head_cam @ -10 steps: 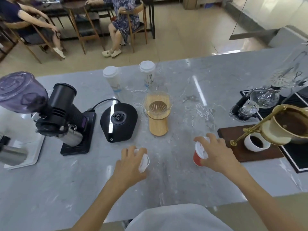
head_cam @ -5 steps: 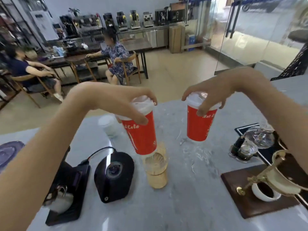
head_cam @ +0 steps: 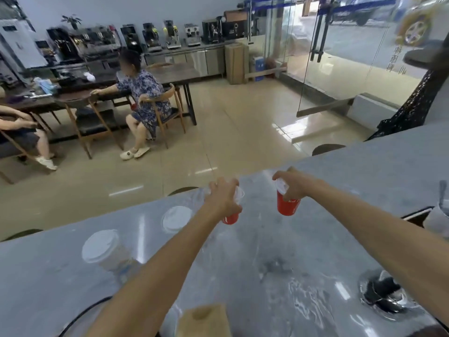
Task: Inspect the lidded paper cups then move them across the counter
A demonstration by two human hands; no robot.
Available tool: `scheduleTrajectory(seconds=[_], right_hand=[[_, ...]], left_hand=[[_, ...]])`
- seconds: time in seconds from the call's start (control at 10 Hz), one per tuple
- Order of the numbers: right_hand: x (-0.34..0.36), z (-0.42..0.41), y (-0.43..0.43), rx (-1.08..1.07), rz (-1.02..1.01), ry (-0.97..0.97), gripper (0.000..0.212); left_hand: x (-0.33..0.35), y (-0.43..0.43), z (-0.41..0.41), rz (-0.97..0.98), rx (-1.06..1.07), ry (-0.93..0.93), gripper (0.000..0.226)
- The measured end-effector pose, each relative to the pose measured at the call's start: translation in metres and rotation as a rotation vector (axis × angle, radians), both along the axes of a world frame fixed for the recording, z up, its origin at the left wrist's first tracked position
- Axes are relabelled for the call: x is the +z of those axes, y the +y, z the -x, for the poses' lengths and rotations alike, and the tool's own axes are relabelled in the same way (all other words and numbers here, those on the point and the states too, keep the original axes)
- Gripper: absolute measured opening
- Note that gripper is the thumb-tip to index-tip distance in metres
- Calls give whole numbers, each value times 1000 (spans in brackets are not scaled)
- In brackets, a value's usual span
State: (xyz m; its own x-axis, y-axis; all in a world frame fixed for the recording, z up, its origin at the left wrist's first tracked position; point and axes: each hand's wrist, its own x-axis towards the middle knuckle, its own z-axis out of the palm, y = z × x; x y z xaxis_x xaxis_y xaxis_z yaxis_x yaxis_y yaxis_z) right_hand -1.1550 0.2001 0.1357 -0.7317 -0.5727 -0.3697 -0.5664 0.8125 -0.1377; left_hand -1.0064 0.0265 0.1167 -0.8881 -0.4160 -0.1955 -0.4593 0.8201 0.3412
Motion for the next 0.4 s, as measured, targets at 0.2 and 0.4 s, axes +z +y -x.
scheduleTrajectory(seconds=[0.2, 0.4], right_hand=[[-42, 51, 3, -35, -6, 34, 69], [-68, 52, 3, -24, -50, 46, 93]], left_hand=[[-60, -4, 44, -38, 88, -11, 62], [-86, 9, 44, 23, 62, -90, 75]])
